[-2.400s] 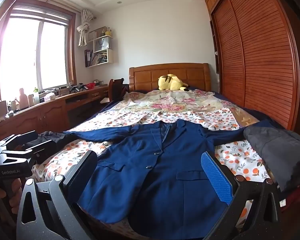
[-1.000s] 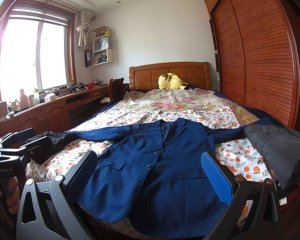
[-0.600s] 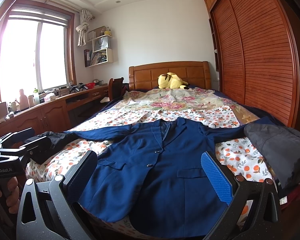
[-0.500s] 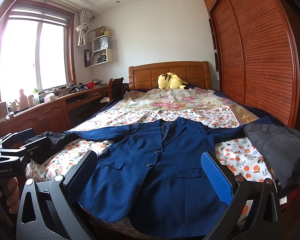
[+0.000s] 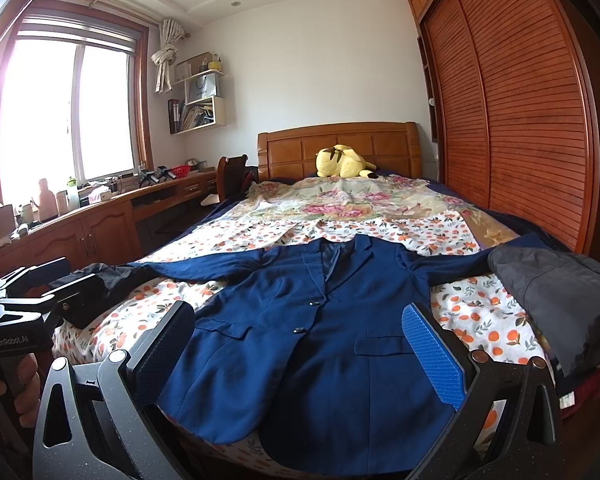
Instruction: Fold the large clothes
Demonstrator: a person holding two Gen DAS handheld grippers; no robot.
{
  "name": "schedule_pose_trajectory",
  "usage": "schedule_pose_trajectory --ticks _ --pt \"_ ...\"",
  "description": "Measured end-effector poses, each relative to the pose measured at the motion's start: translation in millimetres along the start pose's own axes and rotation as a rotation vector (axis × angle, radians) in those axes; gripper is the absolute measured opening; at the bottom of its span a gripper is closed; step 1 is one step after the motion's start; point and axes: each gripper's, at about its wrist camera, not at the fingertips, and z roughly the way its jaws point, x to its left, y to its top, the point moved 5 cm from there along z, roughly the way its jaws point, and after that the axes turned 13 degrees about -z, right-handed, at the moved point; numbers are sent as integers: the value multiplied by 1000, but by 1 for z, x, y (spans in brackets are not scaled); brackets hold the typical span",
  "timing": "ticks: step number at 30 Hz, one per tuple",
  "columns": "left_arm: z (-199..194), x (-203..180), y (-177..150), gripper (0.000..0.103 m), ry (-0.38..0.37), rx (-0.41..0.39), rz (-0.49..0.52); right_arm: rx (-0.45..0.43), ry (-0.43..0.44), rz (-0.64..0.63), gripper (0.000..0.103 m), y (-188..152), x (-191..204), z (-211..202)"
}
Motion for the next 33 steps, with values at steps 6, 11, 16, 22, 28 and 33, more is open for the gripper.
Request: schedule_pose_trajectory --ticks 6,11,16,22,28,33 --pt "4 5 -5 103 10 3 2 6 5 -1 103 -1 0 3" --pt "19 17 -13 103 50 25 4 19 25 -7 103 -5 2 15" --pt "40 39 -20 103 81 74 -18 44 50 -15 103 -10 4 38" --pt "65 66 -31 103 109 116 -46 68 76 -41 103 -10 9 68" --pt "88 90 -39 103 147 150 -65 85 120 -47 103 -11 15 99" --pt "109 110 -46 103 186 176 -75 108 152 -65 103 -14 19 129"
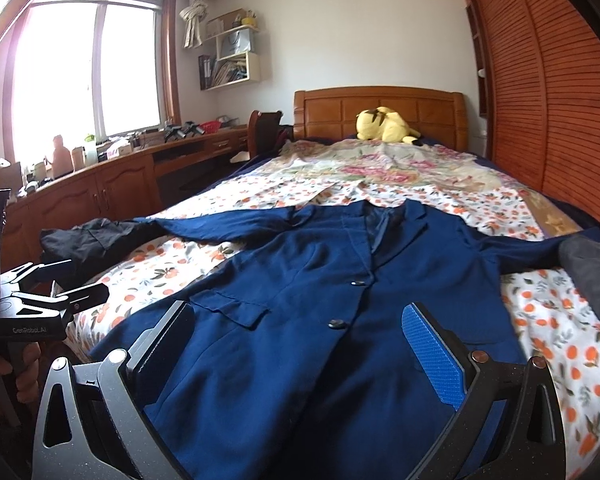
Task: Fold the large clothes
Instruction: 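Lower the left gripper onto the jacket sleeve nearest it and close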
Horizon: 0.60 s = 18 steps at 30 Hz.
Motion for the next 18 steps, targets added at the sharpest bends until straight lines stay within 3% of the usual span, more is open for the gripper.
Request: schedule_pose_trajectory --ticks 9,18 --pt "40 32 10 103 63 29 4 13 70 -24 103 19 -2 59" --pt "89 74 19 103 81 130 -33 43 146 -74 103 32 0 133"
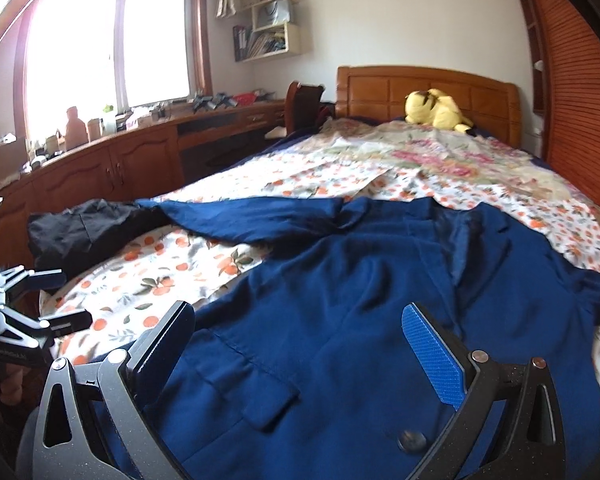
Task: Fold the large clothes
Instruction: 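Lower the left gripper onto the jacket sleeve nearest it and close, then lift the sleeve with the left gripper, lay it across the jacket front, open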
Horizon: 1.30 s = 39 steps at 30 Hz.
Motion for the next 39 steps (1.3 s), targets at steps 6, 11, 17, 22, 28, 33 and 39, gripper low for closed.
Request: schedule_pose_trajectory --ticks 6,11,17,22,28,33,39 --pt "35 24 18 103 -6 51 -41 89 75 18 103 -29 -4 22" --pt "61 45 49 97 -17 48 -90 107 101 11 103 -32 -8 17" --pt "105 63 92 76 -29 70 -150 121 98 6 103 -29 -17 14" --pt "143 78 125 67 -4 67 -224 128 93 8 103 -23 -4 36" --pt "183 93 145 60 47 89 -295 132 95 9 103 -23 -2 37" --pt "207 99 154 59 65 116 -350 130 99 12 103 -23 -2 38" --pt "228 106 162 9 97 175 -419 123 104 17 103 -24 -3 38"
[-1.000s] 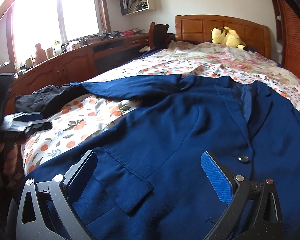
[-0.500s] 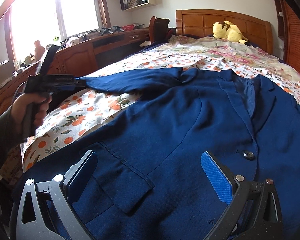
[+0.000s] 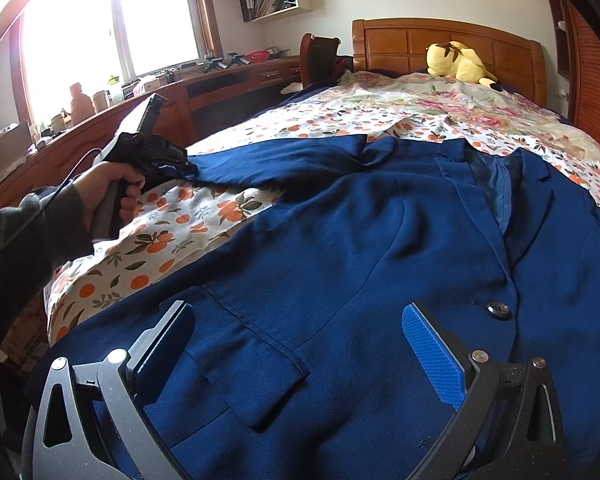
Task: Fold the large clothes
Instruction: 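Lift the sleeve with the left gripper, lay it across the jacket front, open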
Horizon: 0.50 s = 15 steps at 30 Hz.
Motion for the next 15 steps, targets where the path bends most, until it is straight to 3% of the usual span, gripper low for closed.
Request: schedule_pose_trajectory --ticks 2,5,10,15 --pt "-2 -6 1 3 30 -13 25 -3 2 1 103 0 0 0" --pt "-21 -30 -4 2 60 -60 115 -7 3 4 103 -1 0 -1" --pt "-66 -73 -16 2 15 -114 222 -21 5 6 103 0 0 -7" --pt "-122 -121 -43 2 -83 -146 339 -47 -18 12 103 1 -8 -19"
